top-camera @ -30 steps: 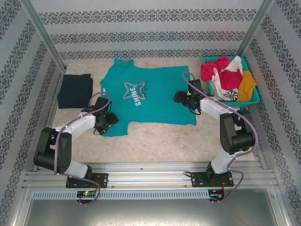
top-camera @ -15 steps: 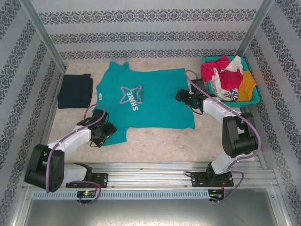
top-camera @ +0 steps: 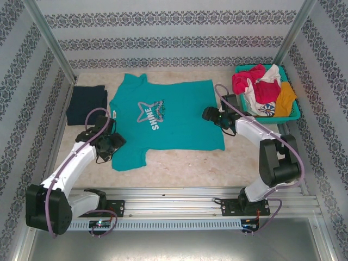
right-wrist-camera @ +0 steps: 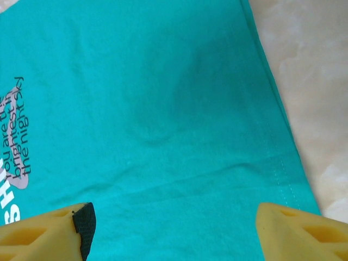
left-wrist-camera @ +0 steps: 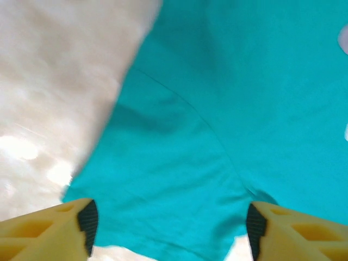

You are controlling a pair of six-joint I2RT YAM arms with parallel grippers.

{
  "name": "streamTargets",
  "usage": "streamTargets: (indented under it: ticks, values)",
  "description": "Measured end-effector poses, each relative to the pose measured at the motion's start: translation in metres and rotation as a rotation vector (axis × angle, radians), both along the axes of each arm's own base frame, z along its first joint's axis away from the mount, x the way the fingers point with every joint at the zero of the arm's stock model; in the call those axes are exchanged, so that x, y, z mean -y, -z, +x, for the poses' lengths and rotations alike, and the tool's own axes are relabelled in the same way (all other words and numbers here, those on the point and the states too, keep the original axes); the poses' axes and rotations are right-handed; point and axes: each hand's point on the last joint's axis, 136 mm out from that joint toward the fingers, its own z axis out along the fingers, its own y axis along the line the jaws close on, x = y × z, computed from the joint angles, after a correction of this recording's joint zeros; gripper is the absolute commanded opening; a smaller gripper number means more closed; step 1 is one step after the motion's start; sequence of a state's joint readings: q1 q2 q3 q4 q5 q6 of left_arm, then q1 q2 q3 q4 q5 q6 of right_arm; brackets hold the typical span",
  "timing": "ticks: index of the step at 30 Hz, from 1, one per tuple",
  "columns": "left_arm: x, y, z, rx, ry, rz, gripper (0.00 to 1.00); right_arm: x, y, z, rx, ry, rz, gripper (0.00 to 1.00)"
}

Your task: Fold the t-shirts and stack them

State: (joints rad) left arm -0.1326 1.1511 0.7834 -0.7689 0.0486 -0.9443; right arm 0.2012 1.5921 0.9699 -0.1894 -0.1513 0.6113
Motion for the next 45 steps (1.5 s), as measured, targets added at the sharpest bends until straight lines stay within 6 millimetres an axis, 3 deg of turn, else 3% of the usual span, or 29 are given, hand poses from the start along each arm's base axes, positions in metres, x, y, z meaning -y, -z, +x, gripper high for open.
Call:
streamTargets:
  ticks: [5, 13, 22, 28, 33, 35, 38, 41, 45]
  values:
    - [-0.017, 0.024, -0.007, -0.112, 0.028, 0.04, 0.57, 0.002, 0.01, -0.011, -0.03, 0.012, 0.003, 0.78]
    - [-0.02, 0.057, -0.013, -0.193, 0.057, -0.003, 0.44, 0.003, 0.006, -0.012, -0.024, 0.015, 0.007, 0.78]
    - [-0.015, 0.071, 0.002, -0.169, 0.075, -0.047, 0.38, 0.001, 0.006, -0.013, -0.024, 0.011, 0.007, 0.78]
    - [-0.016, 0.076, 0.001, -0.176, 0.071, -0.051, 0.24, -0.002, 0.006, -0.014, -0.025, 0.004, 0.007, 0.78]
    - [-0.021, 0.078, -0.003, -0.19, 0.064, -0.035, 0.0, -0.004, 0.005, -0.017, -0.028, -0.002, 0.006, 0.78]
    - [-0.02, 0.076, -0.003, -0.182, 0.062, -0.042, 0.0, -0.004, 0.002, -0.018, -0.025, -0.005, 0.006, 0.78]
    - [-0.019, 0.076, -0.002, -0.177, 0.063, -0.046, 0.0, -0.004, -0.001, -0.029, -0.025, 0.0, -0.001, 0.77]
    - [-0.017, 0.074, -0.001, -0.162, 0.068, -0.058, 0.0, 0.002, -0.003, -0.055, -0.04, 0.033, -0.02, 0.76]
    - [-0.014, 0.069, 0.002, -0.134, 0.073, -0.072, 0.0, 0.026, 0.006, -0.098, -0.094, 0.132, -0.03, 0.7]
